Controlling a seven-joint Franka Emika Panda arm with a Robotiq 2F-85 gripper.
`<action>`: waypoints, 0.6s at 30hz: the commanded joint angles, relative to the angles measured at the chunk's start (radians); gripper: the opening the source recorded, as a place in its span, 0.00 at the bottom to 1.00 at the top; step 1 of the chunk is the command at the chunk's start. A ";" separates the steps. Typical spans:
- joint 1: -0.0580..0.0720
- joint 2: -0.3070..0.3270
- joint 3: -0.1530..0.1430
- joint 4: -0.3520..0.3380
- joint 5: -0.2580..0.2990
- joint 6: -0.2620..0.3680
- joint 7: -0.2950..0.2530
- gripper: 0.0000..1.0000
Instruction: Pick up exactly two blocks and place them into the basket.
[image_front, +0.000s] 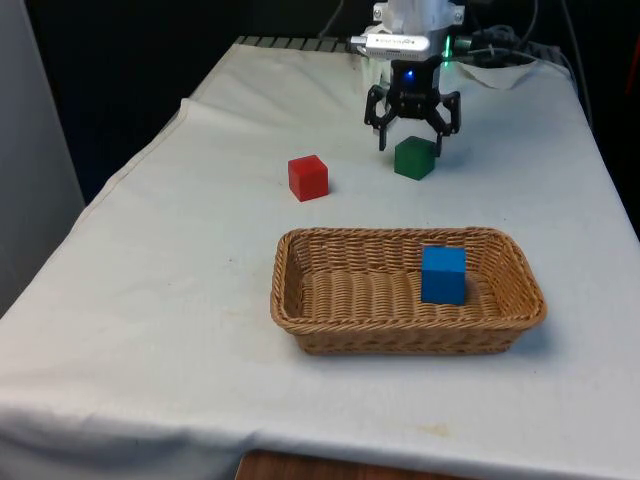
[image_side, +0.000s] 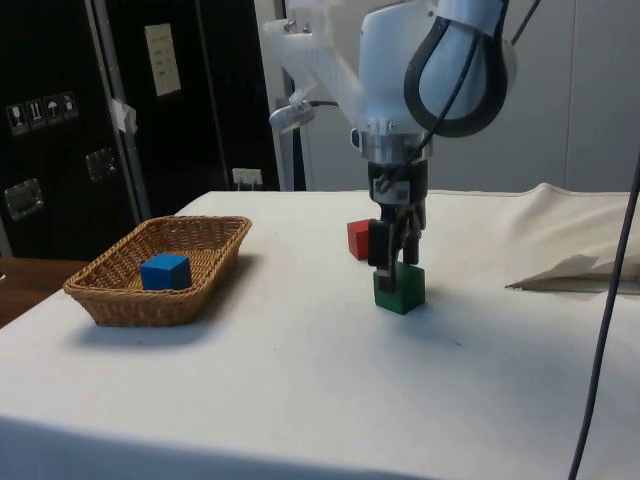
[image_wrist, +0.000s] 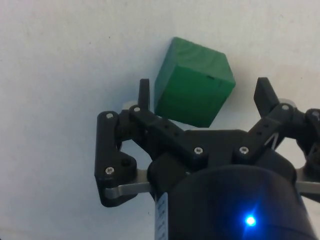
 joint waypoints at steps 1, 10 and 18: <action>0.000 0.003 0.005 0.001 0.009 0.008 0.002 1.00; 0.000 0.004 0.001 0.002 0.002 0.002 0.002 1.00; 0.000 0.004 0.000 0.003 0.000 -0.001 0.001 1.00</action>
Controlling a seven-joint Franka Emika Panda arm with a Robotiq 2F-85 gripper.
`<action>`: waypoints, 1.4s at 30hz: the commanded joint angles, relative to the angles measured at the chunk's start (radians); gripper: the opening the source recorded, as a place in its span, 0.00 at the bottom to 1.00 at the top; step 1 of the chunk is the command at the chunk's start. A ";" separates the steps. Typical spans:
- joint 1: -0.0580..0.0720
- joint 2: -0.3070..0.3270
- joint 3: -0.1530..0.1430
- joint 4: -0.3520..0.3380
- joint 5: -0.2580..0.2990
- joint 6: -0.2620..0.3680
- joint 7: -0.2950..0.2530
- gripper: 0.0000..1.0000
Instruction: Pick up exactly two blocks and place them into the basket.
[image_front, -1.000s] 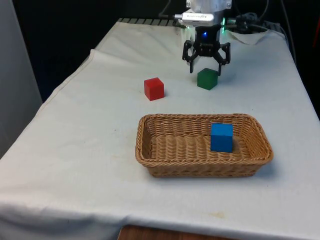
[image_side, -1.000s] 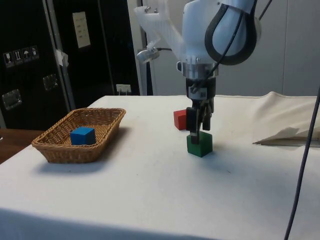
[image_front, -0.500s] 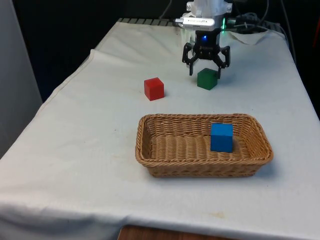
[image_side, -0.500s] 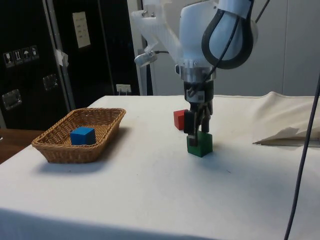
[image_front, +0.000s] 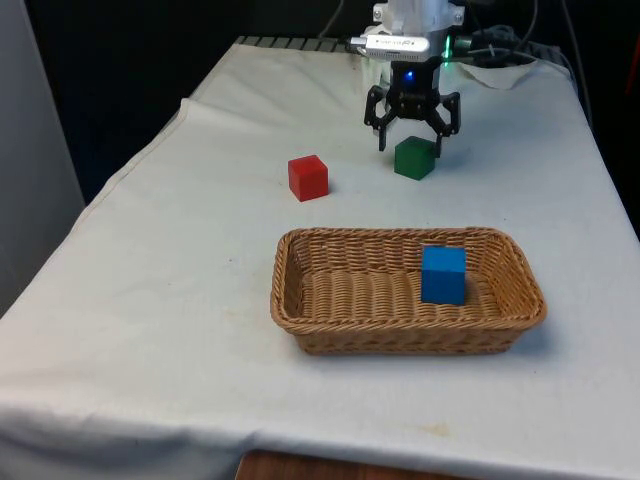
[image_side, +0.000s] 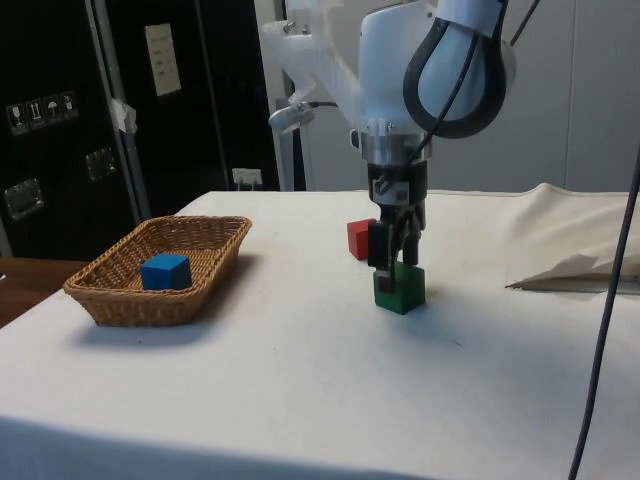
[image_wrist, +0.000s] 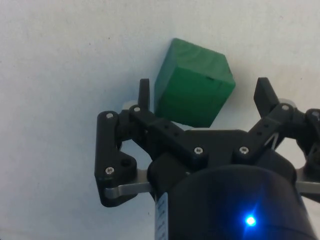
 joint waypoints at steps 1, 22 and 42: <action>0.000 -0.001 0.000 -0.001 0.000 0.000 0.000 1.00; 0.000 0.000 0.000 0.000 0.001 0.000 -0.001 0.03; -0.008 -0.141 -0.027 0.071 0.002 -0.185 -0.102 0.03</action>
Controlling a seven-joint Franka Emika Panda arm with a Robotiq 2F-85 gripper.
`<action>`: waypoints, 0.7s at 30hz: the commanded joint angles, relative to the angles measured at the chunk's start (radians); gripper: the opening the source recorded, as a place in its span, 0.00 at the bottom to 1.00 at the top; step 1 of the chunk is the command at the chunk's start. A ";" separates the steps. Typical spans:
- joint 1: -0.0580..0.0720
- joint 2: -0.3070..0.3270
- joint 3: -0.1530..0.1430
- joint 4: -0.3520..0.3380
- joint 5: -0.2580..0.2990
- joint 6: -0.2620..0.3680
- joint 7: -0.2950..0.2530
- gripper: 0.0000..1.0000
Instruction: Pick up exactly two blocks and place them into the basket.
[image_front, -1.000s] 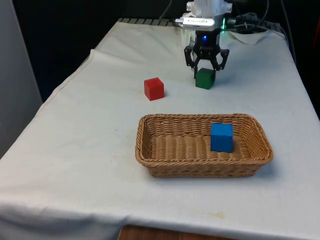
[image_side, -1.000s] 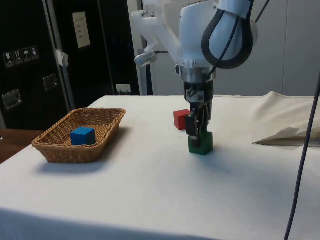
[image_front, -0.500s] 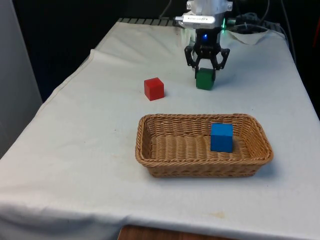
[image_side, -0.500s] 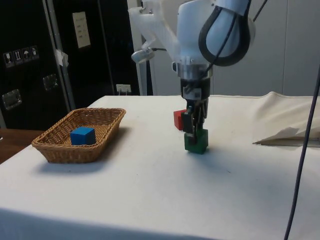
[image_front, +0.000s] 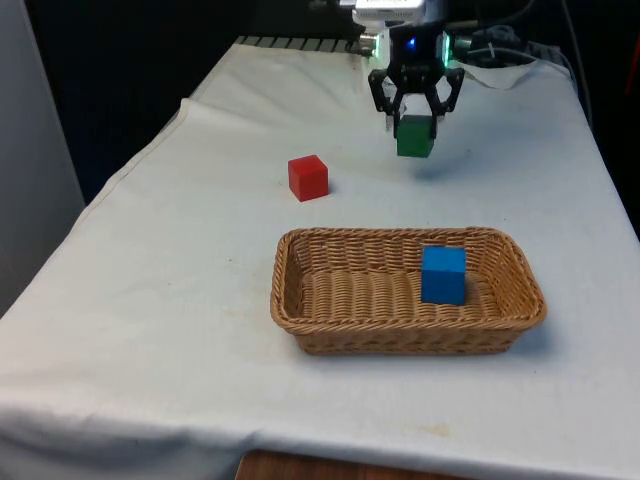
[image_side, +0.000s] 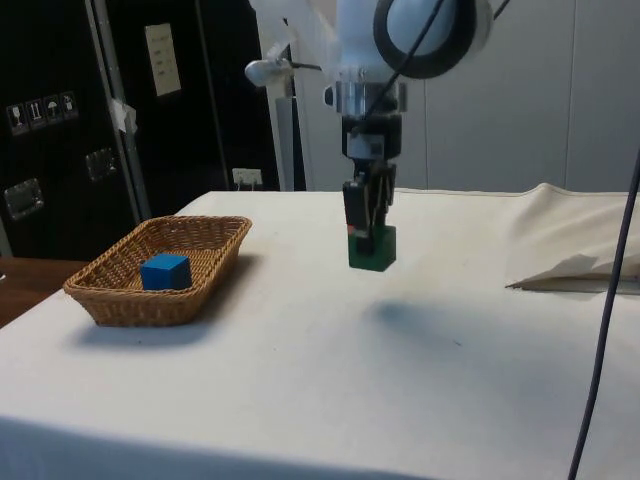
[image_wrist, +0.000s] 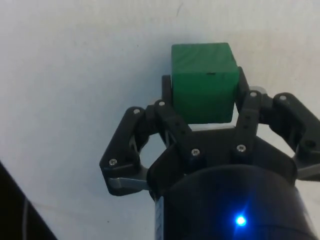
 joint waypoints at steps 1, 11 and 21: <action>-0.001 -0.015 -0.004 0.009 0.002 -0.026 -0.017 0.03; -0.002 -0.055 -0.025 0.082 0.005 -0.138 -0.075 0.03; 0.001 -0.016 -0.030 0.185 0.022 -0.211 -0.109 0.03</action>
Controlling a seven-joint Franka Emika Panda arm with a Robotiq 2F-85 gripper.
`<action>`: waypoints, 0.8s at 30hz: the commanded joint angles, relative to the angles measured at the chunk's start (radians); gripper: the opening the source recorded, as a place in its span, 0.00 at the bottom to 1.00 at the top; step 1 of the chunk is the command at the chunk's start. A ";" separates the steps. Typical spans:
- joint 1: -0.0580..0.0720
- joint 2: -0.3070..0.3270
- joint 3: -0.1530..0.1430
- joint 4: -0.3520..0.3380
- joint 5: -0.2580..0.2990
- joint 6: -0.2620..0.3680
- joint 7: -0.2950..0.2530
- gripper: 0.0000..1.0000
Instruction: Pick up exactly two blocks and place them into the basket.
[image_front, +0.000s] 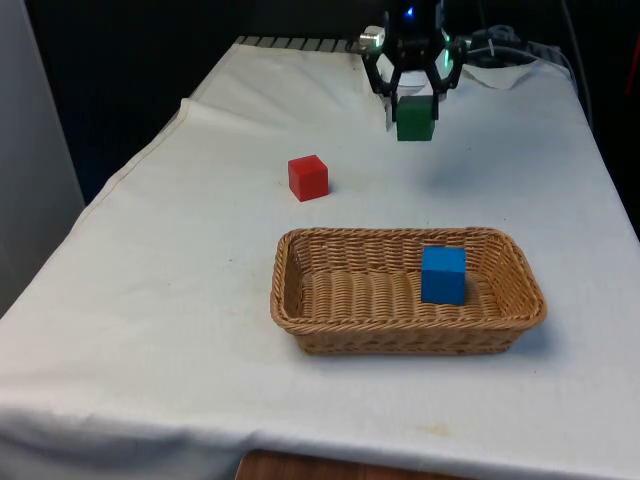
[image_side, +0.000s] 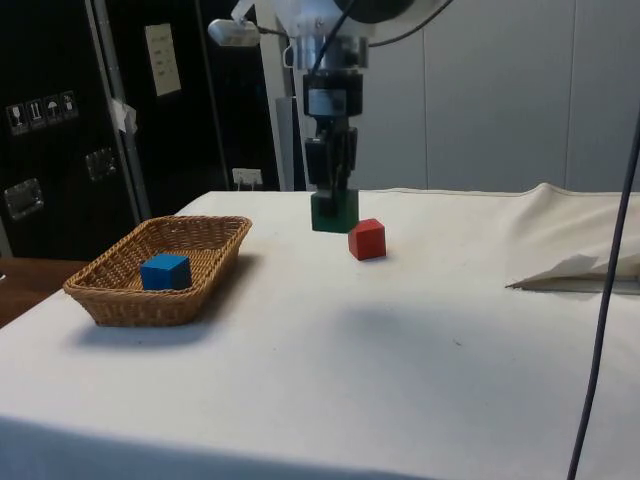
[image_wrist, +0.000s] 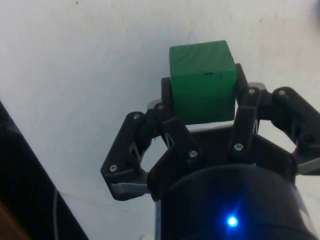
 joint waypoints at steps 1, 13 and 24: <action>0.003 0.014 0.001 0.017 0.022 -0.010 -0.016 0.03; -0.001 0.121 0.007 0.148 0.026 -0.046 -0.021 0.03; -0.007 0.187 -0.003 0.300 0.026 -0.139 -0.028 0.03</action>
